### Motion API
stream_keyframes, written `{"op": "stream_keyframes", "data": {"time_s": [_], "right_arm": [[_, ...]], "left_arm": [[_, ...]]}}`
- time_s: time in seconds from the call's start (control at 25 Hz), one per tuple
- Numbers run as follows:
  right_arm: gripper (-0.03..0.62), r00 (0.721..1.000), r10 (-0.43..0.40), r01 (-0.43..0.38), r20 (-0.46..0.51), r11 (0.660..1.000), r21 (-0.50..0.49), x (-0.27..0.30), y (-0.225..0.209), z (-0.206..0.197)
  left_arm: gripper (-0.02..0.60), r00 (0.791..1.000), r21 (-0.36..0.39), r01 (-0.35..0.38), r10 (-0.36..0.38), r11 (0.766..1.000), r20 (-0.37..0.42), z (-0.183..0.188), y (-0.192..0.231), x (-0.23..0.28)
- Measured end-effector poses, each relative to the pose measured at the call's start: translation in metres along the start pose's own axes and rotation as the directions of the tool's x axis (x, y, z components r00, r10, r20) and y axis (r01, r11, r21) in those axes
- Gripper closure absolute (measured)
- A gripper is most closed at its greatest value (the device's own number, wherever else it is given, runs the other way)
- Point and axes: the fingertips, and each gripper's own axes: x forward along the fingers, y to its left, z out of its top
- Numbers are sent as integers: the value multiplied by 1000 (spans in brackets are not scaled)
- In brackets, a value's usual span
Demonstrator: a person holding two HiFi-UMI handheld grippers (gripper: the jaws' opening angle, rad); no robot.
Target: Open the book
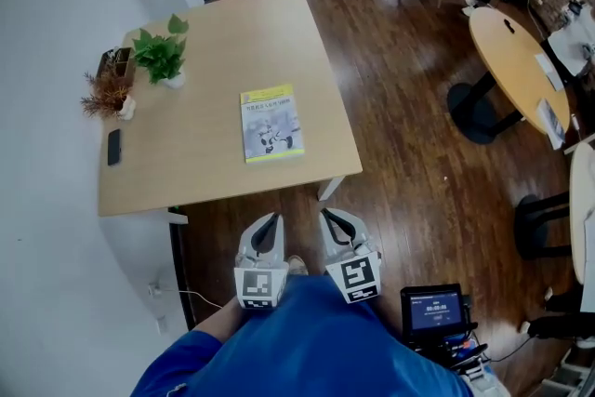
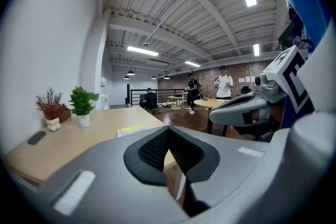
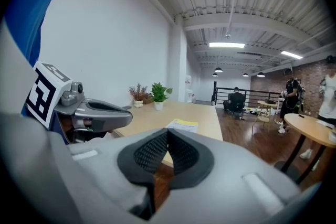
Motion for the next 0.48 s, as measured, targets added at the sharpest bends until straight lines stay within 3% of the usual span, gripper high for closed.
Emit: {"op": "stream_keyframes", "data": {"time_s": [0.48], "right_arm": [[591,999,35,-35,-25,999,6,58,-28,-2]], "left_arm": [[574,998,12,-5,6,1000,-65,-9,29,55]]}}
